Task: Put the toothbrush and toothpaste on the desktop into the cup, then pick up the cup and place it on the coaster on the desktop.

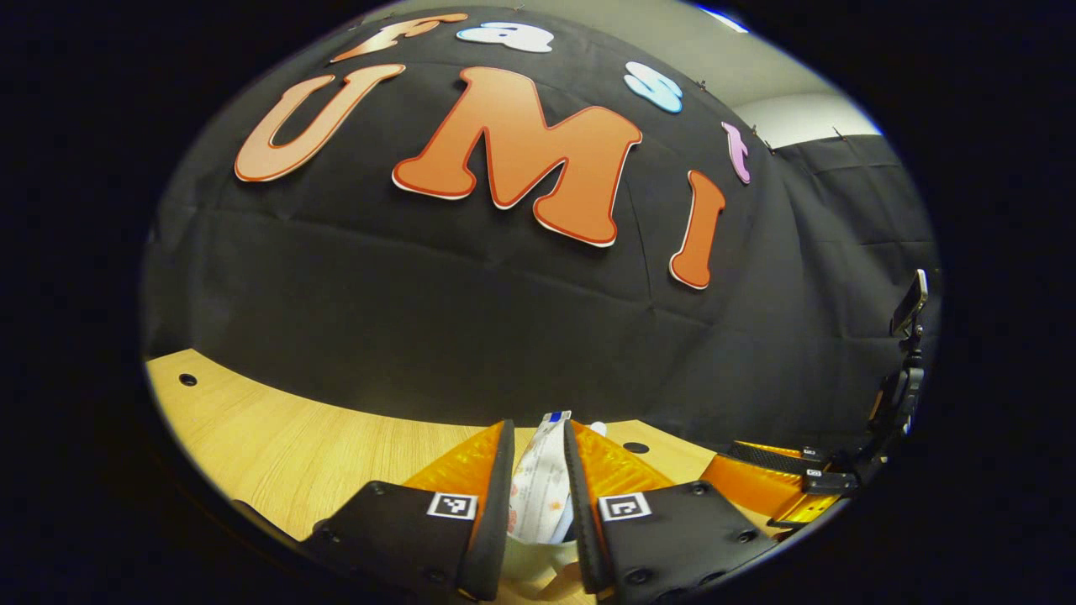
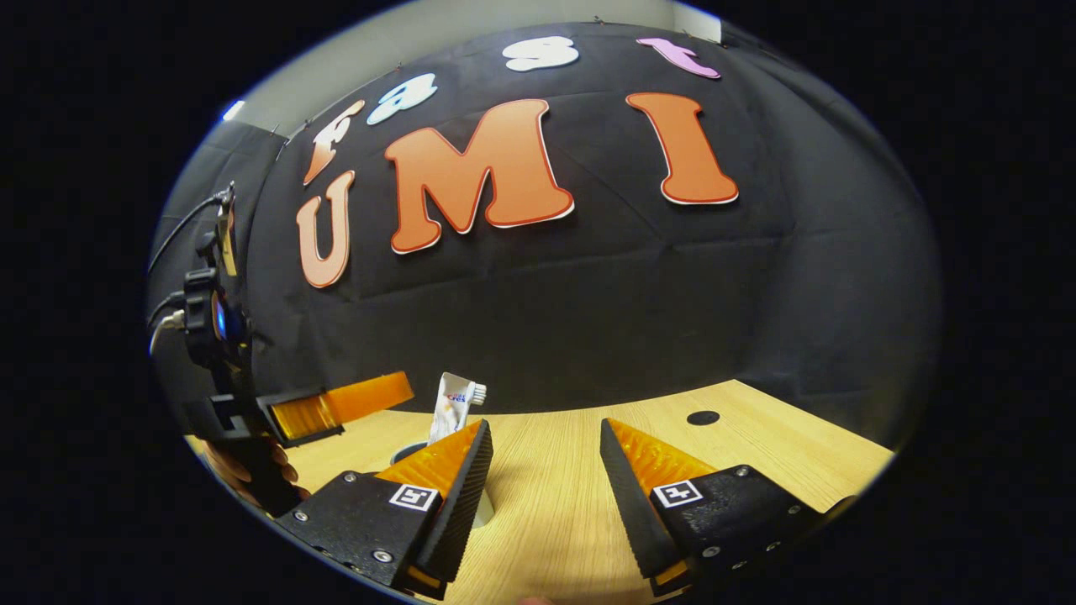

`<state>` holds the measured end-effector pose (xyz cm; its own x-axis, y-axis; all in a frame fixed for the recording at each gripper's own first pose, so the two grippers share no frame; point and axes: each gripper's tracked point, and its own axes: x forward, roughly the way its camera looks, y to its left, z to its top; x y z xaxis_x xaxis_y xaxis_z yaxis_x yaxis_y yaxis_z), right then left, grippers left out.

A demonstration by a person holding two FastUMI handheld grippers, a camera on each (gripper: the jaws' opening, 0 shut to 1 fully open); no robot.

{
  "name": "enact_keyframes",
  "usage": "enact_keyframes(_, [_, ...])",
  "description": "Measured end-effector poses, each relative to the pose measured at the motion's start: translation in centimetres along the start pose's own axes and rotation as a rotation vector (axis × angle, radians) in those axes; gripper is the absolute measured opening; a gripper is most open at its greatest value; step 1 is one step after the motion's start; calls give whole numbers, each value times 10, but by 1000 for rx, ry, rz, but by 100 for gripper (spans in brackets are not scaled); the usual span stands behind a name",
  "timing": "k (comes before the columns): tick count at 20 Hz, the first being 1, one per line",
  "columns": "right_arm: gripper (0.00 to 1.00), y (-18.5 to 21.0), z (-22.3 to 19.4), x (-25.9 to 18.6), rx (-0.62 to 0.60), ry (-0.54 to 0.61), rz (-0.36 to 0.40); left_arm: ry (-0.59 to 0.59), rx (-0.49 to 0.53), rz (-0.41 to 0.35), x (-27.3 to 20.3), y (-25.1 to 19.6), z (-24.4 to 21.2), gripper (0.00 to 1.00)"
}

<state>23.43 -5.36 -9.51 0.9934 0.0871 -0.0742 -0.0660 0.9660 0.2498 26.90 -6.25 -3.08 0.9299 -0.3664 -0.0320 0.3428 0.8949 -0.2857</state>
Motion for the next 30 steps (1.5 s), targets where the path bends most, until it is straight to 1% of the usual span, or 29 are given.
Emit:
enact_keyframes(4, [78,17,1,-2,-1,5,13,-15,82,24,-24,8,17,75])
enact_keyframes(5, [78,20,4,-3,-10,2,10,-15,104,28,-31,9,23,76])
enact_keyframes(6, [78,21,8,-4,-19,0,2,-22,121,38,-37,12,30,82])
enact_keyframes(8, [78,25,12,-4,-25,5,-2,-46,145,52,-48,14,45,90])
enact_keyframes(9, [78,28,13,-5,-24,17,-4,-54,148,53,-53,14,49,91])
enact_keyframes(11, [78,29,7,-5,-29,66,-29,-18,153,60,-67,14,46,96])
enact_keyframes(13, [78,35,4,-9,-38,99,-25,22,155,80,-77,20,41,98])
enact_keyframes(14, [78,39,5,-11,-43,106,-20,31,153,89,-83,23,41,97])
enact_keyframes(18, [78,57,5,-12,-72,153,-9,37,154,126,-103,42,40,96])
enact_keyframes(21, [78,75,-1,-13,-59,205,12,46,143,163,-116,61,34,97])
enact_keyframes(23, [78,83,-7,-11,-55,242,15,58,154,185,-125,75,31,97])
enact_keyframes(26, [78,93,-25,-6,-51,344,3,78,164,220,-139,92,27,97])
enact_keyframes(30, [78,107,-50,-5,-66,482,6,82,168,233,-150,102,24,97])
